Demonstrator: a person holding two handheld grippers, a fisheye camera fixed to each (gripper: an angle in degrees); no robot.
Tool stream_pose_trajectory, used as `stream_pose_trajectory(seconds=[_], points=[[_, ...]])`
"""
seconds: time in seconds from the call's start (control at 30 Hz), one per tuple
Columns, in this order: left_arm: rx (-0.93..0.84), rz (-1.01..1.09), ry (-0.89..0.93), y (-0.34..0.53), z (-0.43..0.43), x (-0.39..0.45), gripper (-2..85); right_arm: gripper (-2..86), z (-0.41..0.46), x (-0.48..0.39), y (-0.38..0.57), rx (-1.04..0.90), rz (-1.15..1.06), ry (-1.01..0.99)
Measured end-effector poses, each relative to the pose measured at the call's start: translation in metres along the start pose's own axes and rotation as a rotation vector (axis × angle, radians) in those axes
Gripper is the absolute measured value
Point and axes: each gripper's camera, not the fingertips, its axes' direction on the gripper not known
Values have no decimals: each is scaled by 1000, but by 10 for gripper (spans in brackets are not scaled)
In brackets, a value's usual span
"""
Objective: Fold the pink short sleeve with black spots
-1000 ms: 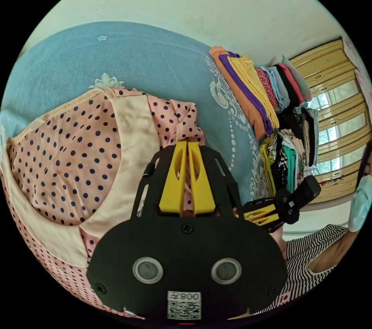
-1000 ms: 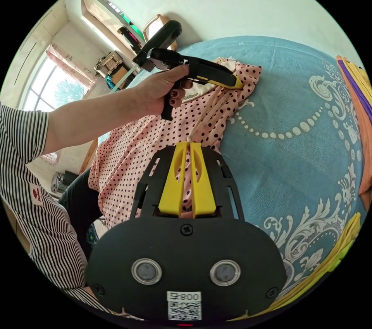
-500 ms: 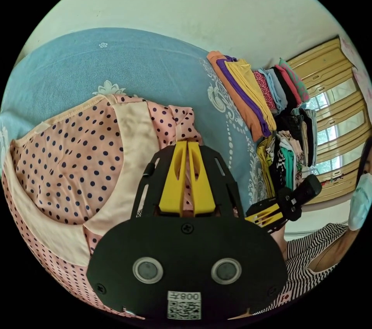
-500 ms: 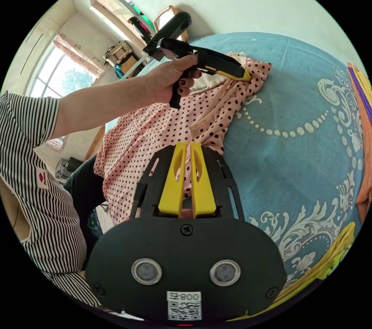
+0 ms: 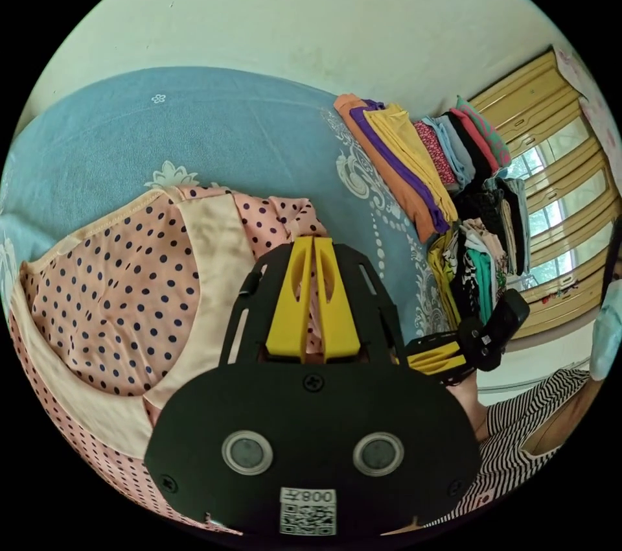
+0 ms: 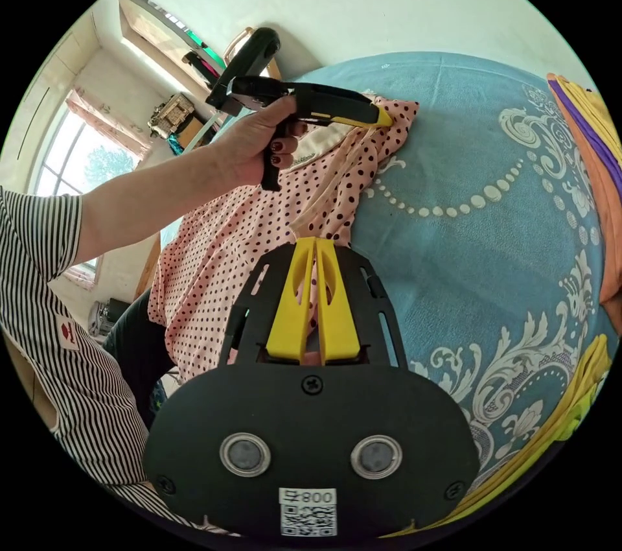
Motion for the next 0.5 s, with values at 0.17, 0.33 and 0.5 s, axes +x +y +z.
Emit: stream_pose_trajectory(seconds=[0.17,0.33,0.5], points=[[-46,-43,-31,2,-32,2,2,1,32,29,6,5,47,-48],[24,-14,57,31,-111,13,5,0,48,37,15,65,47,-18],[91,-129,96,104,-203,-3,14,1,74,38,37,74,49,86]])
